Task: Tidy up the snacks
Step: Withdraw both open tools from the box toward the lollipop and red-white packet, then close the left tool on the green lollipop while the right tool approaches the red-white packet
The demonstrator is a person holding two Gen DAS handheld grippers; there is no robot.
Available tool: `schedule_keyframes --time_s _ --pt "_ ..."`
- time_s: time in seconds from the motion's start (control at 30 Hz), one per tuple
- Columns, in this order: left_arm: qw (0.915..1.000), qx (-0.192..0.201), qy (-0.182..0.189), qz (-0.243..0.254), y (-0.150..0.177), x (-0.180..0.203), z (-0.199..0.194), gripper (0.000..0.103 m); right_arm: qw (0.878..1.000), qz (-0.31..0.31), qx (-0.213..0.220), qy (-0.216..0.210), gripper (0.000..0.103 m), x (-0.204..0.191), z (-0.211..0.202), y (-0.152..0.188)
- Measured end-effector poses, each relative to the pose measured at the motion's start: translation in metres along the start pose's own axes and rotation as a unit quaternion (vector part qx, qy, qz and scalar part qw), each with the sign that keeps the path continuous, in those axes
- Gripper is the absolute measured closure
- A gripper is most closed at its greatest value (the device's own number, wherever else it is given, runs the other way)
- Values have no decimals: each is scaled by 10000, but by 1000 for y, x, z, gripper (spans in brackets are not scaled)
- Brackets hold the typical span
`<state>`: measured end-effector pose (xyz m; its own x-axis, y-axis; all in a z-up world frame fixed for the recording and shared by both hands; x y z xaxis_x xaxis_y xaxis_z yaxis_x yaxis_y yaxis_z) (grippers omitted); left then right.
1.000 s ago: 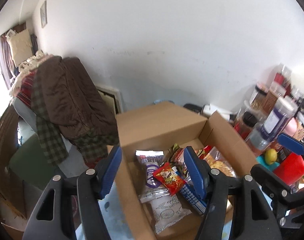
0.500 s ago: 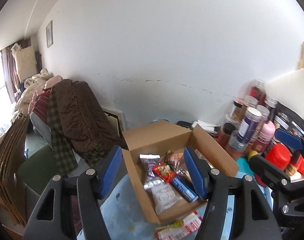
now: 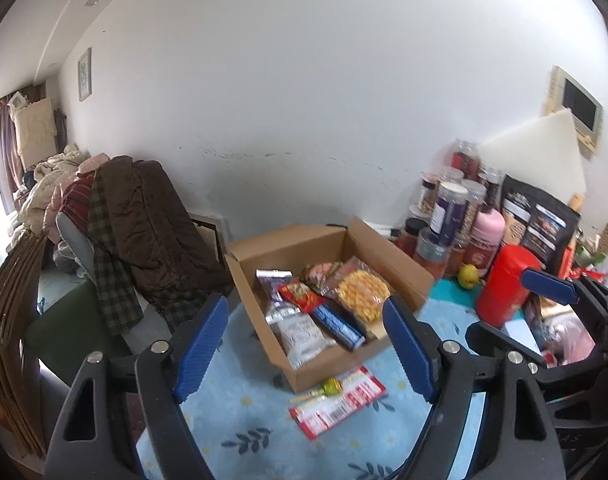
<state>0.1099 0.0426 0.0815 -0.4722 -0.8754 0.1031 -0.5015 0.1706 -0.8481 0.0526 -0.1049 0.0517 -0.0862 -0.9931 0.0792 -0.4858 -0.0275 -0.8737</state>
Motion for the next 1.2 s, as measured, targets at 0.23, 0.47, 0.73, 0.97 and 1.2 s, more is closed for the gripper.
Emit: schedule_keyframes --time_s 0.23,0.47,0.73,0.97,1.2 --pt "9990 -265 323 165 33 9 -1 23 9998 48 -204 16 11 -7 -6 34" --pt "9979 -450 428 160 60 8 2 23 9987 117 -483 -134 11 -15 1 65" --pt "9951 -846 517 29 88 -5 25 23 9954 187 -883 -332 11 -22 28 95" --pt "9930 -1017 552 -252 107 -24 41 23 9921 236 -1159 -417 11 -30 52 110" --pt "9903 -1165 600 -462 121 -42 62 23 9890 70 -1402 -472 11 -43 80 120"
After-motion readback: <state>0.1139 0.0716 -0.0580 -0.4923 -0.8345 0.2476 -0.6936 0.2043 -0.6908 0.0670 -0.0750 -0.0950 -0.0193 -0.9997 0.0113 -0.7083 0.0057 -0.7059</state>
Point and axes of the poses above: each gripper's, at about its wrist camera, not at the fingertips, and z roughly the way its jaws point, x to its right, y to its underside, the point moved 1 cm from there along z, roughly the way its jaws point, and after that the axes turned 10 degrees about y, right-handed, at the moved point
